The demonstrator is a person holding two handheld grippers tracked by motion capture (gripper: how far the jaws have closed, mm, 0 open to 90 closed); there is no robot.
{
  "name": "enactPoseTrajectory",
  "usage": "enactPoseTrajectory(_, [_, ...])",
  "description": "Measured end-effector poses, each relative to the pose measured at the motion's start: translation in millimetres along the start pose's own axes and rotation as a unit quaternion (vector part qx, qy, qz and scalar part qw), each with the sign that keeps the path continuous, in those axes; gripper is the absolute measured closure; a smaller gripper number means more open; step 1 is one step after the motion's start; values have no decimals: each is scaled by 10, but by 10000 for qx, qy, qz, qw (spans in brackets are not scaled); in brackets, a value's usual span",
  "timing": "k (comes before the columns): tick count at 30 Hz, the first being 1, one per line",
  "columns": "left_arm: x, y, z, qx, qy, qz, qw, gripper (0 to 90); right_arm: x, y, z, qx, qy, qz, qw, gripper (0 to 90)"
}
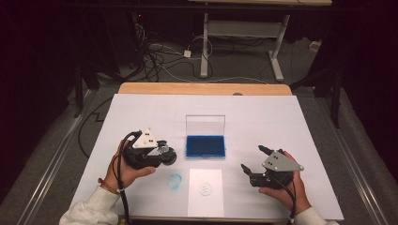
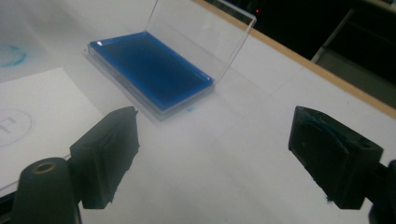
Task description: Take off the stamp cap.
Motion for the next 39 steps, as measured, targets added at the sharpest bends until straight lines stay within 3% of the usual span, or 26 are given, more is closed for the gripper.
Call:
enactPoseTrajectory(3, [2,-81,8,27,-5,-66,10000,545,62,-128,60,-96,-227,-121,9996,190])
enactPoseTrajectory(7, [12,-211,12,26,155,-224,9996,545,144,-314,151,-243,-581,-249,9977,206])
enactPoseTrajectory(10, [36,-312,-11,92,210,-280,9993,545,199,-400,197,-261,-698,-291,9968,208])
enactPoseTrajectory(12, [48,-371,-36,113,240,-327,9991,545,348,-537,304,-286,-935,-274,9948,208])
enactPoseTrajectory(15, [58,-440,-62,135,288,-385,9988,545,465,-643,428,-396,-1094,-224,9930,219])
enactPoseTrajectory(18, [82,-541,-107,156,387,-501,9979,545,570,-744,540,-360,-1278,-236,9909,219])
enactPoseTrajectory(25, [136,-634,-189,223,474,-539,9972,546,715,-853,664,-242,-1346,-211,9904,173])
enactPoseTrajectory(28, [159,-673,-235,268,519,-573,9966,546,780,-883,678,-154,-1508,-191,9883,215])
enactPoseTrajectory(34, [194,-712,-271,273,557,-603,9963,545,827,-918,665,-17,-1511,-287,9881,262])
enactPoseTrajectory(39, [194,-719,-263,204,585,-668,9958,545,827,-926,683,-172,-1449,-277,9889,314])
Point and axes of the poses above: each handheld gripper's, and its own axes: x roughly forward along the jaws, y roughly out of its underside, z roughly to its left, the point moved 2 cm from there along x, roughly forward along the jaws, and after that the axes turned 12 degrees about z, right-handed, at the moved point
